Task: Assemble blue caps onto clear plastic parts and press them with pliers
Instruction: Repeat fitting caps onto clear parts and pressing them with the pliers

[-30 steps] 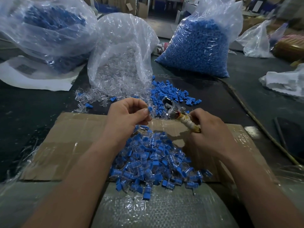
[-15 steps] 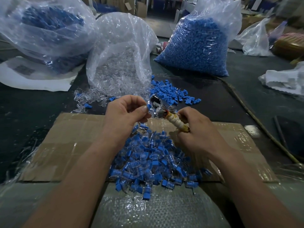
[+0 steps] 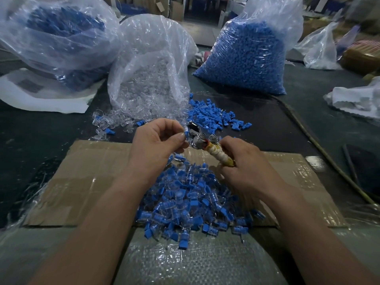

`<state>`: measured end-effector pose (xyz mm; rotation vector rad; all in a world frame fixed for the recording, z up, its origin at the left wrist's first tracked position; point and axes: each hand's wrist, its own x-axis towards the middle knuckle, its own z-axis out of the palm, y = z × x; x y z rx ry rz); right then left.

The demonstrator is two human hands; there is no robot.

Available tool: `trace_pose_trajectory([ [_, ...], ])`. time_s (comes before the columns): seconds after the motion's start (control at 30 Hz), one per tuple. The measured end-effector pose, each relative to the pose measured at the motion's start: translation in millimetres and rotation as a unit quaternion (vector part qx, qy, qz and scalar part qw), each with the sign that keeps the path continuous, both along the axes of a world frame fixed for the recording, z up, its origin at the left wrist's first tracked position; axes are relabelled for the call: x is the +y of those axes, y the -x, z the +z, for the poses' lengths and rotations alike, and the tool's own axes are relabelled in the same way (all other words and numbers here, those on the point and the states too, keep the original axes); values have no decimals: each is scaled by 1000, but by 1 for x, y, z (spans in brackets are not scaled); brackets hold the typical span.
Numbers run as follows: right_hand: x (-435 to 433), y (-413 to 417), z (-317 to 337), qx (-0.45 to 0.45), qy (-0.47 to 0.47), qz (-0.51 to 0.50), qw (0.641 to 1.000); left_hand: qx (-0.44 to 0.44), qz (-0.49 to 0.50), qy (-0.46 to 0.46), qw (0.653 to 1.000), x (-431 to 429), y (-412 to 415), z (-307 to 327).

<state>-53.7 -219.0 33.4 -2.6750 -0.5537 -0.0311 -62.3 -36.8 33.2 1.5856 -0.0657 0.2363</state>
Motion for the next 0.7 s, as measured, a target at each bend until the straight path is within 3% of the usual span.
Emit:
trace_pose_trajectory([
  [0.43, -1, -2, 2, -10, -15, -12, 1000, -14, 28, -24, 999, -3, 2, 1],
  [0.57, -8, -10, 5, -3, 12, -15, 1000, 15, 65, -15, 998, 8, 0, 1],
  [0.7, -16, -16, 4, 17, 57, -42, 997, 75, 11, -3, 997, 16, 1, 5],
])
